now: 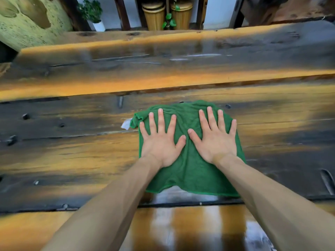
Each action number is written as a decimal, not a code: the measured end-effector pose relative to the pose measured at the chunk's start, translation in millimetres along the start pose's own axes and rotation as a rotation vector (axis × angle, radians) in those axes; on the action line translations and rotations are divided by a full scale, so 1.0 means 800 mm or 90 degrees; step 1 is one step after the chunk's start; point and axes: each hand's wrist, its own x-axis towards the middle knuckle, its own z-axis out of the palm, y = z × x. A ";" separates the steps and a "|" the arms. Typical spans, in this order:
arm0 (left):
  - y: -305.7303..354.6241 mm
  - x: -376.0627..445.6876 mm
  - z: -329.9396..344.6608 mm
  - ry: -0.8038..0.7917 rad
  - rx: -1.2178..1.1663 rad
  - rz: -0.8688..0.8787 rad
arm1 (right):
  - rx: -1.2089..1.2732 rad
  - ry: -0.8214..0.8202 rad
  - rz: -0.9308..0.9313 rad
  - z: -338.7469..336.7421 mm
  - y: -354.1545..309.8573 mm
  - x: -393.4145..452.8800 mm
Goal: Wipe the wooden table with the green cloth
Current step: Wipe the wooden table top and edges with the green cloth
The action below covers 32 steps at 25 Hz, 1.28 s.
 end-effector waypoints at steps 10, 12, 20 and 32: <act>-0.009 0.192 -0.041 0.037 -0.006 -0.032 | -0.009 0.032 -0.016 -0.029 0.017 0.208; -0.011 0.232 -0.049 0.029 -0.005 -0.034 | -0.007 0.026 -0.019 -0.034 0.021 0.249; -0.016 0.382 -0.090 0.012 -0.034 -0.055 | -0.006 0.021 -0.031 -0.062 0.035 0.405; -0.013 0.541 -0.129 0.016 -0.032 -0.075 | -0.014 0.000 -0.051 -0.092 0.051 0.568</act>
